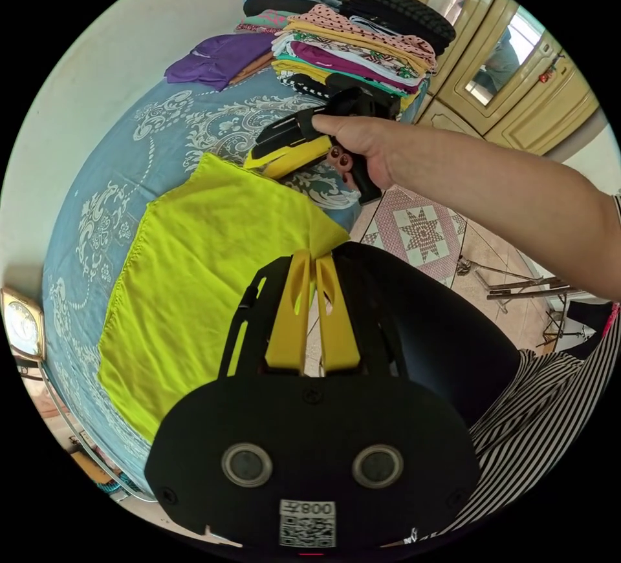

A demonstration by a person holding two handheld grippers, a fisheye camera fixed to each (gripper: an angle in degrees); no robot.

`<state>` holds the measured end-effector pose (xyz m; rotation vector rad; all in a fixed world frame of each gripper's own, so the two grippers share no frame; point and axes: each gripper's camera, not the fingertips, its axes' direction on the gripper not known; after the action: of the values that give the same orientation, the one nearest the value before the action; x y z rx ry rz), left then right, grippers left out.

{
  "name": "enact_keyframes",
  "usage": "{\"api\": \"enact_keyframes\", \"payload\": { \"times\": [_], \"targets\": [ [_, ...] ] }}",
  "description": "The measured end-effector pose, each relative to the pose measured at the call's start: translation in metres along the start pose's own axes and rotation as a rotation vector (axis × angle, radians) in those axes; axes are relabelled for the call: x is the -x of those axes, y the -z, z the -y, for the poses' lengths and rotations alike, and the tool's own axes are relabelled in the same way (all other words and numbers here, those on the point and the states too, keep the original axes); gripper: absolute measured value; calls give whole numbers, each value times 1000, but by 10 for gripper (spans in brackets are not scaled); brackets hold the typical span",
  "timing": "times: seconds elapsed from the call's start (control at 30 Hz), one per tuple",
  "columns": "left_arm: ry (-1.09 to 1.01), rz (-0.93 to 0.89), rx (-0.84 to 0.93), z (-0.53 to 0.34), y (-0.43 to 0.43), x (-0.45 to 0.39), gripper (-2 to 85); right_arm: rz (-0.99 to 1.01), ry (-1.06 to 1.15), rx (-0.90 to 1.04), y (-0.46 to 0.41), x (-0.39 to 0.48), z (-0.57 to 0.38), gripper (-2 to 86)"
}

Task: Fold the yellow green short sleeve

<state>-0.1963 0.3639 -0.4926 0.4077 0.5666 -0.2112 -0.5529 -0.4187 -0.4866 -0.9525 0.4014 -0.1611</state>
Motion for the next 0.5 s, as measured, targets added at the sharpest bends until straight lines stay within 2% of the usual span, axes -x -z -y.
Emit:
{"api": "enact_keyframes", "payload": {
  "times": [0.5],
  "targets": [
    [39, -48, -35, -85, 13, 64, 10, -105, 22, 22, -51, 65, 46, 22]
  ]
}}
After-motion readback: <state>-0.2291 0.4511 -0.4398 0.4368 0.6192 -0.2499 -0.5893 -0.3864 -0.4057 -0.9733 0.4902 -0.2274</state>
